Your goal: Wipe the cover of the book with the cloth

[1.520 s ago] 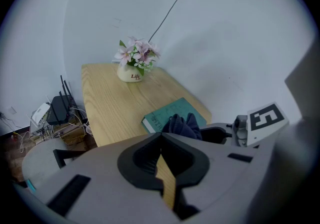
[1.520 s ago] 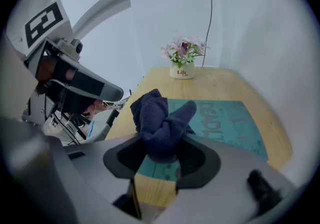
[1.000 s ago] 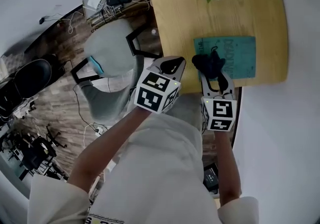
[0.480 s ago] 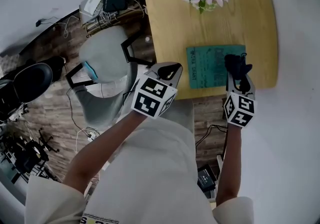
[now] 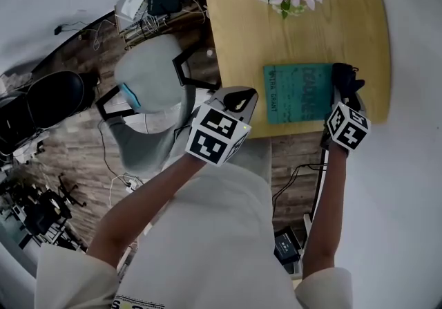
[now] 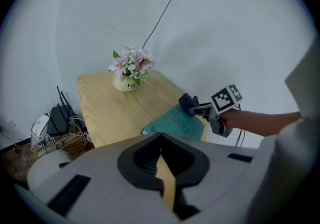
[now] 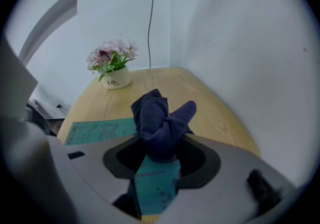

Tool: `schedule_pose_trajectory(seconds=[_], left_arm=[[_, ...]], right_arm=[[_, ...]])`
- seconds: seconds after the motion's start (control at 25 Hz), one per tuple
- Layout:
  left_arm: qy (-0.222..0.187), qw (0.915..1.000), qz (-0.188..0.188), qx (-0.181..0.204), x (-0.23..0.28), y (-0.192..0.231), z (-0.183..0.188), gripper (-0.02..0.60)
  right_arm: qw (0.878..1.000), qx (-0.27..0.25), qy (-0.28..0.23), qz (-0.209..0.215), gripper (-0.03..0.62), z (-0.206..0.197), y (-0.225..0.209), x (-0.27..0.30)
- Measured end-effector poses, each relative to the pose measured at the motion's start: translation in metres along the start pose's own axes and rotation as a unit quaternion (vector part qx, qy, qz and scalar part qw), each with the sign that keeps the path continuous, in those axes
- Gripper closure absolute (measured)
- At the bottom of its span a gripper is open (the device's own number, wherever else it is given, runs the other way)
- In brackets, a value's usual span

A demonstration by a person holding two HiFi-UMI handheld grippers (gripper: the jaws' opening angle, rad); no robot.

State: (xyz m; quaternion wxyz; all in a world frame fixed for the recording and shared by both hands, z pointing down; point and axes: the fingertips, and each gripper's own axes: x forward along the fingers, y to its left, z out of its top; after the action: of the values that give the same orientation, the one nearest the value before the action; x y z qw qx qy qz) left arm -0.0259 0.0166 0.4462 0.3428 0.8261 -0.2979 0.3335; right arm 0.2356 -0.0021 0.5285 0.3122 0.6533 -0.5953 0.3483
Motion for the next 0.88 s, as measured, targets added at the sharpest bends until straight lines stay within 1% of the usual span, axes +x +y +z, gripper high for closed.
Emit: schedule_pose_trajectory(seconds=[0.2, 0.4, 0.64, 0.88], left_arm=[[-0.003, 1.0000, 0.004, -0.004, -0.002, 0.004, 0.001, 0.571], [-0.003, 1.0000, 0.003, -0.007, -0.002, 0.004, 0.000, 0.571], [-0.005, 0.9999, 0.005, -0.010, -0.003, 0.005, -0.001, 0.571], [-0.004, 0.9999, 0.008, -0.012, -0.004, 0.007, -0.004, 0.571]], right_arm=[[1.000, -0.003, 0.003, -0.025, 0.410, 0.004, 0.005, 0.001], [1.000, -0.014, 0.012, -0.007, 0.410, -0.005, 0.023, 0.000], [1.000, -0.027, 0.009, 0.009, 0.410, -0.011, 0.048, -0.006], [0.998, -0.046, 0.007, 0.036, 0.411, -0.019, 0.087, -0.012]])
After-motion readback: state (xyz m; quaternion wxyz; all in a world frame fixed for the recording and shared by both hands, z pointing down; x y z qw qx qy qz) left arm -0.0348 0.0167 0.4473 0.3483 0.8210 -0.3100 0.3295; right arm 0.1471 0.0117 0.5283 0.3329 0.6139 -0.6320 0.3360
